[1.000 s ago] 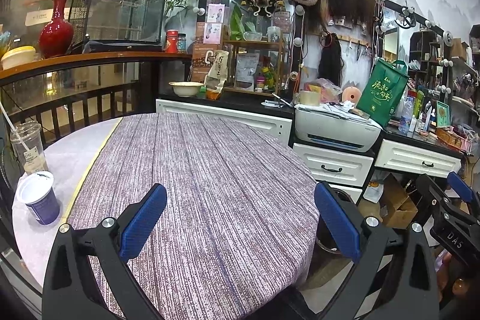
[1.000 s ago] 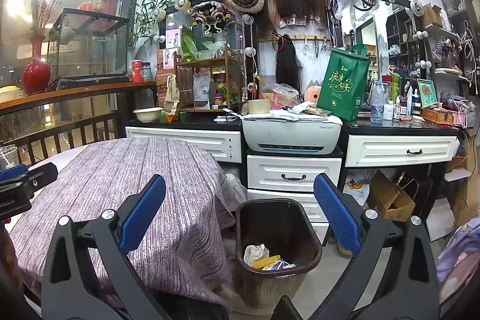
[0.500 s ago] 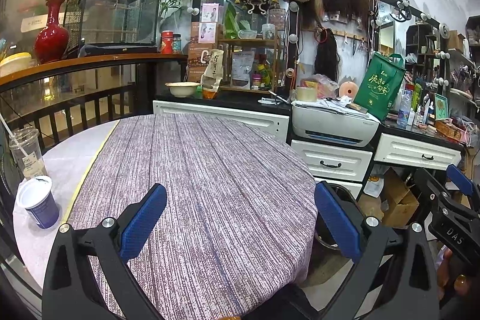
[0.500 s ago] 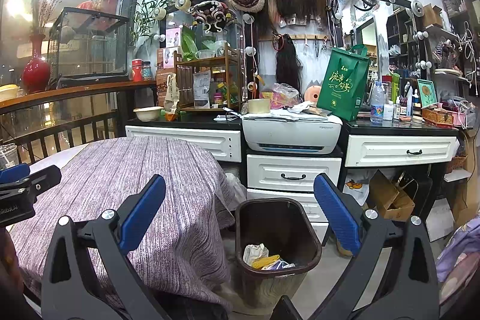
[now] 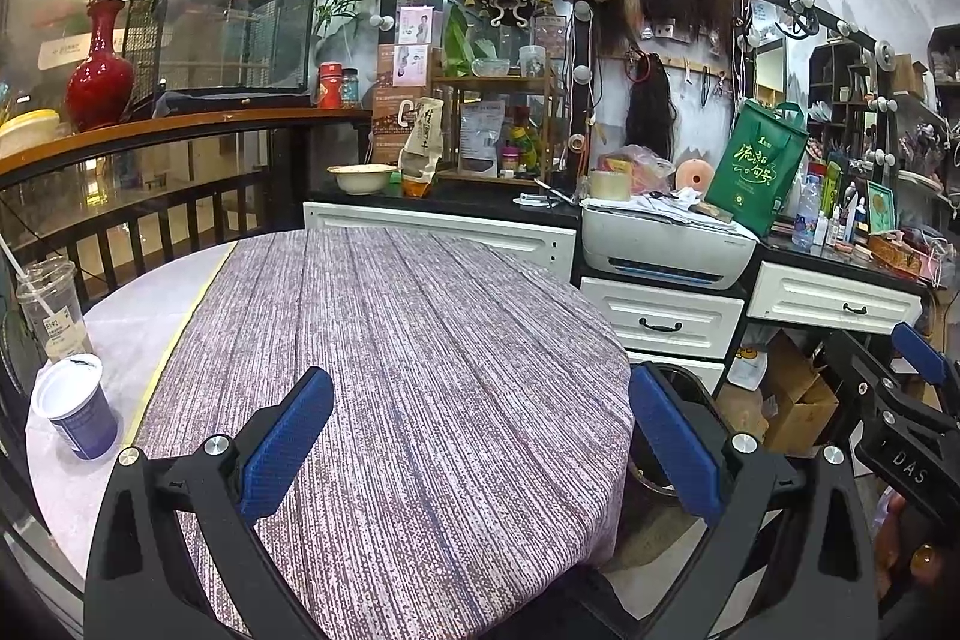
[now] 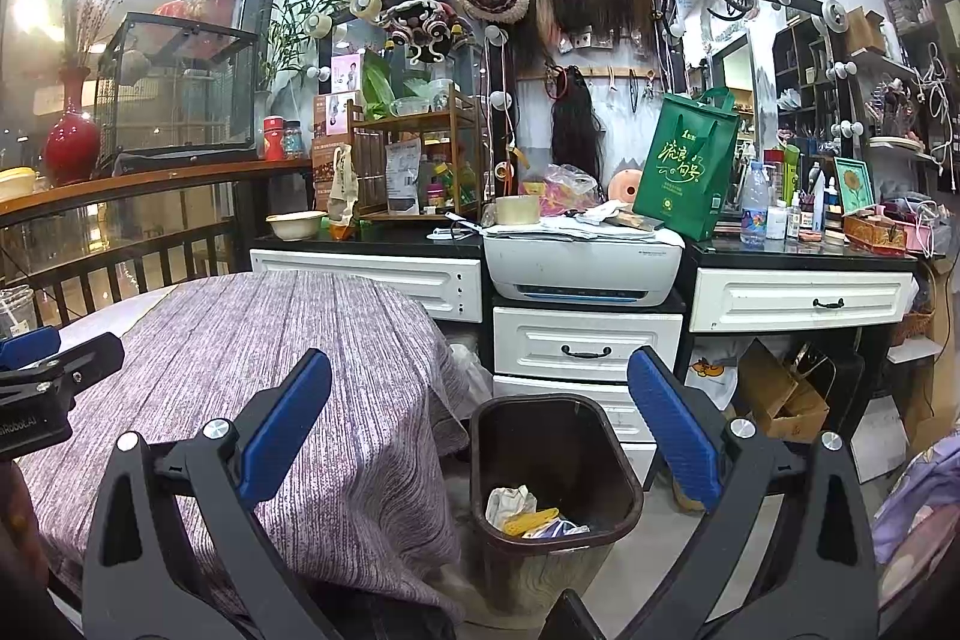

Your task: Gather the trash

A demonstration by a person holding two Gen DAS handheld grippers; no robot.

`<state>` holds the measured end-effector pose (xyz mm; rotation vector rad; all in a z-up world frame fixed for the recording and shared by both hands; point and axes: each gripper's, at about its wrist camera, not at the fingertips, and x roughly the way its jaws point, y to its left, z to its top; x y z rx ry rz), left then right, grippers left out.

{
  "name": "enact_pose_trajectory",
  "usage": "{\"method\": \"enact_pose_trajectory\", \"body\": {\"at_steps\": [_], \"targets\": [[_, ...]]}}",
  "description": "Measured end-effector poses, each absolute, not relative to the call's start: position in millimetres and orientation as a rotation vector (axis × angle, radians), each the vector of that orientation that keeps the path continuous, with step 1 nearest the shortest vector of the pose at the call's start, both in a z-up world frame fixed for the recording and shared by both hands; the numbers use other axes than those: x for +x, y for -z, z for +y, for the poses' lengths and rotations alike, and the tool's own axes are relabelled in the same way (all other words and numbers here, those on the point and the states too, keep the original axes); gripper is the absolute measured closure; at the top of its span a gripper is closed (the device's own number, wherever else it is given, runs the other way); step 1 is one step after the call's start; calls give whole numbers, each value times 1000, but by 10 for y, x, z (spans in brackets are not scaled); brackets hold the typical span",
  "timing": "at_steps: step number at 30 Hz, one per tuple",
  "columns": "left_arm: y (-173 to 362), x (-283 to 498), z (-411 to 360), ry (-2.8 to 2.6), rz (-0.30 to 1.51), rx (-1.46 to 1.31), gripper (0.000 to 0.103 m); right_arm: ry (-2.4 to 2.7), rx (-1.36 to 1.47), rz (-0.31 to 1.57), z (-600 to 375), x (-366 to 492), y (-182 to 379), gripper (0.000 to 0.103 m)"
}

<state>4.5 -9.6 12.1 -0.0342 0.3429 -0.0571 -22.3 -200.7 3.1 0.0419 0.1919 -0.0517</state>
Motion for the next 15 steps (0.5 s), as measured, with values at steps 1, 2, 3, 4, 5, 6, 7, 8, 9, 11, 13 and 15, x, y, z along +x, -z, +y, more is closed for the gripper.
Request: {"method": "enact_pose_trajectory", "body": {"at_steps": [1, 2, 3, 4, 5, 6, 7, 8, 9, 11, 13, 15], "targets": [[-120, 44, -101, 60, 343, -34, 6, 52, 42, 192, -2008, -224, -31, 6], [-120, 43, -104, 62, 342, -35, 5, 52, 41, 193, -2008, -221, -31, 6], [-119, 40, -106, 62, 341, -34, 5, 52, 41, 194, -2007, -220, -32, 6], [-118, 39, -112, 64, 339, -32, 5, 52, 41, 195, -2008, -221, -26, 6], [-116, 39, -120, 66, 339, -30, 5, 53, 40, 196, -2014, -222, -22, 6], [-108, 37, -117, 68, 340, -29, 5, 53, 40, 197, -2021, -221, -17, 6], [-107, 38, -122, 66, 340, -27, 5, 52, 40, 197, -2027, -225, -11, 6], [-103, 36, -128, 65, 339, -26, 5, 52, 40, 197, -2026, -224, -7, 6], [-106, 42, -131, 66, 341, -25, 5, 52, 39, 196, -2028, -225, -5, 6], [-103, 38, -129, 70, 345, -24, 6, 52, 38, 197, -2030, -225, -5, 6], [-101, 40, -128, 74, 350, -24, 6, 52, 40, 197, -2021, -221, -9, 6], [-96, 43, -124, 73, 356, -25, 6, 51, 40, 200, -2028, -223, -4, 6]]}}
